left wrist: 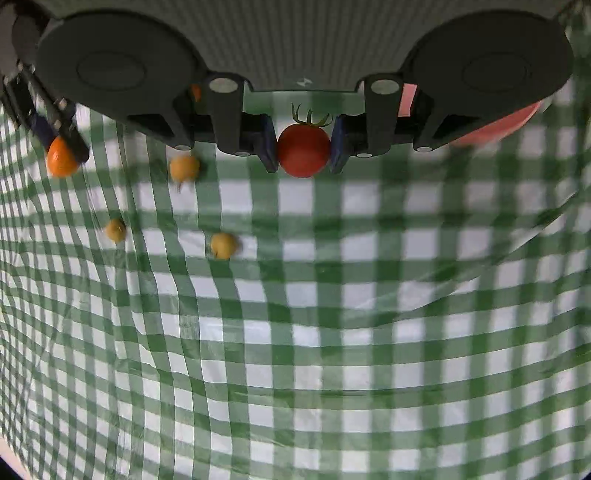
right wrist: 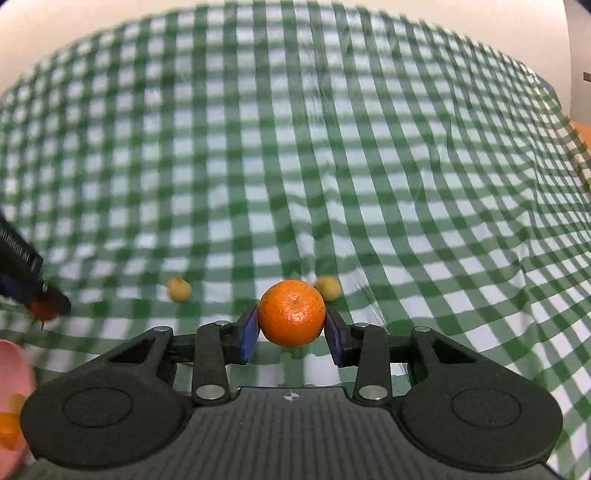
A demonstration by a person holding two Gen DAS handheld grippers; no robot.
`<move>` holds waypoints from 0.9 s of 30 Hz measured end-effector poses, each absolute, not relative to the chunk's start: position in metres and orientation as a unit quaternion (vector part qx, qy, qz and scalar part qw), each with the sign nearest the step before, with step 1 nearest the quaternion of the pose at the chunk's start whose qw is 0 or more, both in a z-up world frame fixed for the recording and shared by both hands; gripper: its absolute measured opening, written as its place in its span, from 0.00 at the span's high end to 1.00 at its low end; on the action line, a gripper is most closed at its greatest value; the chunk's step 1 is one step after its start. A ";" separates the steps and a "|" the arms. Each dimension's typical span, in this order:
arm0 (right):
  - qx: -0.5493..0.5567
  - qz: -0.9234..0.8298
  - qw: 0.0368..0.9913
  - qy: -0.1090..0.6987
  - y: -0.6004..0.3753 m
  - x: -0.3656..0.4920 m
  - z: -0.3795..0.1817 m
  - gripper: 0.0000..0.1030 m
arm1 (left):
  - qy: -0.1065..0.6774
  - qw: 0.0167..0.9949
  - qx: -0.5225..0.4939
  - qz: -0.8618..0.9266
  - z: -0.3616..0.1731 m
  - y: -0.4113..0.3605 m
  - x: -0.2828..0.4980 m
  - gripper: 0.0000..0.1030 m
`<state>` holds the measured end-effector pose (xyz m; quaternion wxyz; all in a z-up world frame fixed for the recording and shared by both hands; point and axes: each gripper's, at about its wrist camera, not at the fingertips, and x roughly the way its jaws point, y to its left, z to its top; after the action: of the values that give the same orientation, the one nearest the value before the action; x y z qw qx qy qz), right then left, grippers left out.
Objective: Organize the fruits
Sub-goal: 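Grasp a red cherry tomato with the left tool while the right tool grasps a mandarin, then carry the tomato and mandarin toward the pink plate with both tools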
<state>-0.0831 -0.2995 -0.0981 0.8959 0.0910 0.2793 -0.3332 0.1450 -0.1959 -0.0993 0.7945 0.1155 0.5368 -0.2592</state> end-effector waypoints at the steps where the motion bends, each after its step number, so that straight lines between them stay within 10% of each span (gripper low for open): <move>1: 0.089 -0.325 0.900 0.276 -0.293 -0.088 -0.090 0.62 | 0.539 0.795 0.112 -0.254 -0.091 -0.184 0.133 0.68; 27: 0.057 -0.109 0.935 0.332 -0.050 -0.156 0.003 0.62 | 0.538 0.826 0.042 -0.165 -0.026 0.092 -0.037 0.68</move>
<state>-0.1559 -0.0505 0.0034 0.9350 0.0570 0.3324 -0.1094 -0.0374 0.0915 -0.0256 0.8258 0.0418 0.5376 -0.1651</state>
